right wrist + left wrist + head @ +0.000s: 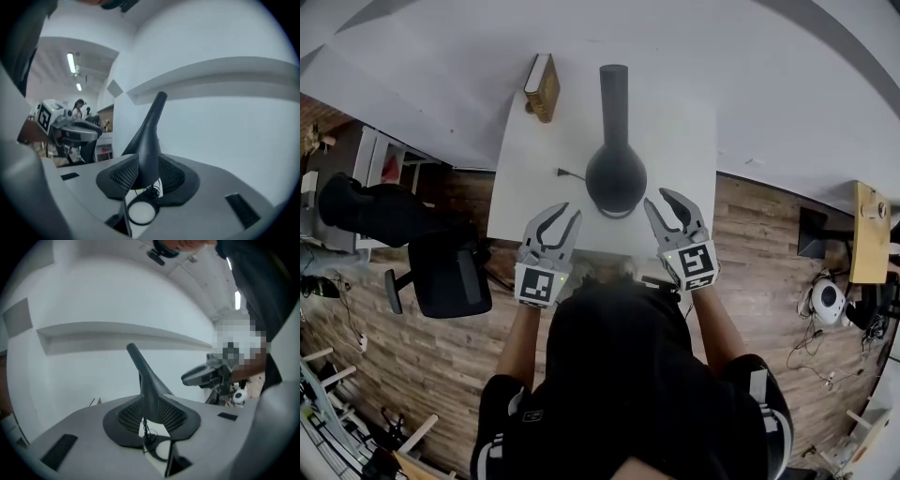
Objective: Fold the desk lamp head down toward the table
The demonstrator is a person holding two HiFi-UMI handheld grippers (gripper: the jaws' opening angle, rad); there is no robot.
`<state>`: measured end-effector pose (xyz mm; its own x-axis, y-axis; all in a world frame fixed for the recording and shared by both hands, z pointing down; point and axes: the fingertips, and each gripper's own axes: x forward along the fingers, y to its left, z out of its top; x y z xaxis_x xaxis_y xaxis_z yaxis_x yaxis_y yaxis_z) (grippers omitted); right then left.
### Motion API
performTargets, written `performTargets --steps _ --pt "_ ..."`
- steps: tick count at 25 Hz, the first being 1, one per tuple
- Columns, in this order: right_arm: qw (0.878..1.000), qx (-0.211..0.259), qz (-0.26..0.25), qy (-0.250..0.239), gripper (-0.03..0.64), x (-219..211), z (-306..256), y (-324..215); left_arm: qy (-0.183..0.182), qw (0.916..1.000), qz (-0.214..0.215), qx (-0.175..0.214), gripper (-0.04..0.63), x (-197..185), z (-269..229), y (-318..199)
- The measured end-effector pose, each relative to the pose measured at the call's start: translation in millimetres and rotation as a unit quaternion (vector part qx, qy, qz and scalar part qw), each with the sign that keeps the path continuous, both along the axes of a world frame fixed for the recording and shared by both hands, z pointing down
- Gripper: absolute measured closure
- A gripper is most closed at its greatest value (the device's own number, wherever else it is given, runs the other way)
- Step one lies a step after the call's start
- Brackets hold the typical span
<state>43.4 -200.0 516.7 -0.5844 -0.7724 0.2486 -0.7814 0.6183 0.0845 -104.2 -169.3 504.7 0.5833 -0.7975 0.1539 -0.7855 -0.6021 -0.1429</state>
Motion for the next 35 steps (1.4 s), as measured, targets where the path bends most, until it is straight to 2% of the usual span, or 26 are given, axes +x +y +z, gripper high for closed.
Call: performTargets --steps 2,3,8,11,15,21,27,35 --pt "0.999 -0.008 0.015 -0.049 0.491 -0.7 -18.8 -1.8 0.068 0.9972 -0.031 0.005 0.538 -6.8 -29.9 -6.1" --pt "0.997 -0.009 0.021 -0.067 0.504 -1.3 -27.5 -2.5 0.088 0.9951 -0.043 0.003 0.550 -10.3 -39.8 -8.2" --pt "0.991 0.004 0.047 -0.124 0.553 2.0 -64.8 -0.2 0.134 0.9887 -0.066 -0.006 0.563 -13.2 -69.6 -7.3" --pt "0.989 0.020 0.069 -0.131 0.604 7.8 -73.6 2.8 0.152 0.9859 -0.071 0.004 0.566 -8.1 -80.7 0.6" --pt "0.989 0.012 0.082 -0.120 0.604 8.6 -62.7 6.5 0.155 0.9851 -0.074 0.006 0.566 -1.2 -77.9 6.1" --pt "0.990 0.018 0.079 -0.120 0.606 4.6 -64.3 15.6 0.145 0.9867 -0.073 0.000 0.566 3.6 -71.0 9.3" --pt "0.989 0.017 0.081 -0.123 0.606 6.5 -65.3 18.2 0.158 0.9851 -0.067 -0.003 0.567 6.1 -72.8 11.9" --pt "0.989 0.023 0.078 -0.124 0.606 7.2 -64.2 23.2 0.152 0.9865 -0.060 0.001 0.566 12.5 -72.3 17.4"
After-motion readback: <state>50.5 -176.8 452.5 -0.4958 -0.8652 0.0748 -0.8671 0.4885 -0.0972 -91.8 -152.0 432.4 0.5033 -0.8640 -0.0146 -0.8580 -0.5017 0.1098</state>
